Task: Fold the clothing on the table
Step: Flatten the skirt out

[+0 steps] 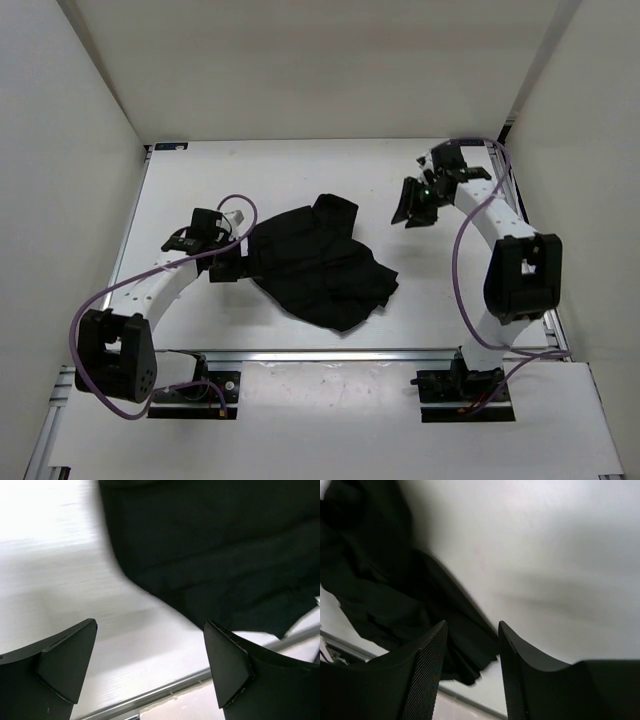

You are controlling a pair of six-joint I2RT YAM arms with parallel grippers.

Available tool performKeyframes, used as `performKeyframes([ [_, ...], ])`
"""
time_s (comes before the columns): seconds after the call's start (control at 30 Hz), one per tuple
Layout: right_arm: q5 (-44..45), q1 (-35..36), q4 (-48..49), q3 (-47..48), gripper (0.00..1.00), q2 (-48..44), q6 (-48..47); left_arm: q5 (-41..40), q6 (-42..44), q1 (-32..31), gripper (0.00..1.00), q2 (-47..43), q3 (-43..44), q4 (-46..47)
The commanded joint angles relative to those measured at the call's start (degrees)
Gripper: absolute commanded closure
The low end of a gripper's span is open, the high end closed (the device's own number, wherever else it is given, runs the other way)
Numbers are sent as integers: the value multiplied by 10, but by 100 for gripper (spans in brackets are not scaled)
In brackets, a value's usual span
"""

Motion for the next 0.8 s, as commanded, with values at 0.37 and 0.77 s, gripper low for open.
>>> performKeyframes([
  [0.37,-77,78,-59,430,50,315,37,92,-24,-68,39,-10,-37,33],
  [0.77,-79,138,-144,382,100,313,0,108,-23,-38,36,-11,-49,45],
])
